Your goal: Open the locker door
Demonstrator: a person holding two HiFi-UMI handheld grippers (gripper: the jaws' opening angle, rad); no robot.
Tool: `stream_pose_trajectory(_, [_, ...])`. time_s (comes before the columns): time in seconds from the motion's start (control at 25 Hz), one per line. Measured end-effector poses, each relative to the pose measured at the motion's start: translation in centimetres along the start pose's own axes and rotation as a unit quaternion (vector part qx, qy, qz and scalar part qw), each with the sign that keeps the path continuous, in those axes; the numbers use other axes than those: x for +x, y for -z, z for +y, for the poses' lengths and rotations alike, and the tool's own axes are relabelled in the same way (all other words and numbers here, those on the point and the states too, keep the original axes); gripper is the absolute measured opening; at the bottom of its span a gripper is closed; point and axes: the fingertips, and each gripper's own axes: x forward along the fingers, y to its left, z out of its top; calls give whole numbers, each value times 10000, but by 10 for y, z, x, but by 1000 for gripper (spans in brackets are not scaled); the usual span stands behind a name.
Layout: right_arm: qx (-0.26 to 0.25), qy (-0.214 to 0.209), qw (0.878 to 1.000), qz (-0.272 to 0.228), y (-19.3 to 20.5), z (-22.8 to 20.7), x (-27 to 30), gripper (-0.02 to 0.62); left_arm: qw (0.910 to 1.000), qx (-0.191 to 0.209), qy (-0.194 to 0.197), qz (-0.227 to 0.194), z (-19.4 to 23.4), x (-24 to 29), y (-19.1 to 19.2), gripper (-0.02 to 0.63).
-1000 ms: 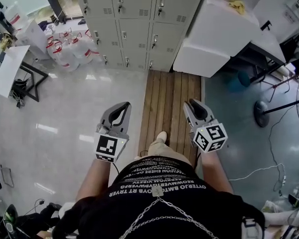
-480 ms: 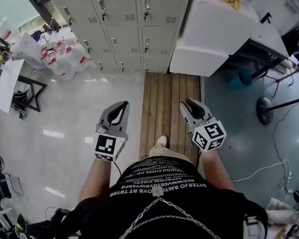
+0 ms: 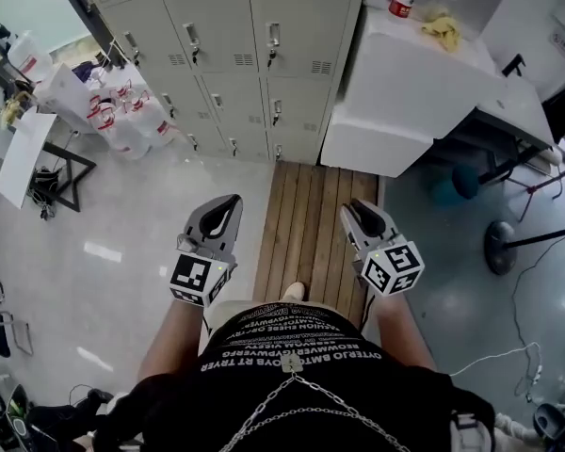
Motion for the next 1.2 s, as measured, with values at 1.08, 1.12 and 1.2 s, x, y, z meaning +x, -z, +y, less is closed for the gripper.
stream_pose_trajectory(1.08, [37, 315, 9994, -114, -19, -36, 40, 89, 9993, 131, 342, -44, 33, 86, -8, 0])
stream_pose_trajectory(1.12, [34, 312, 9995, -107, -21, -37, 46, 89, 9991, 170, 393, 6, 36, 89, -7, 0])
stream_pose_trajectory(1.2, [46, 310, 9995, -104, -27, -38, 60, 89, 9988, 207, 441, 69, 47, 94, -5, 0])
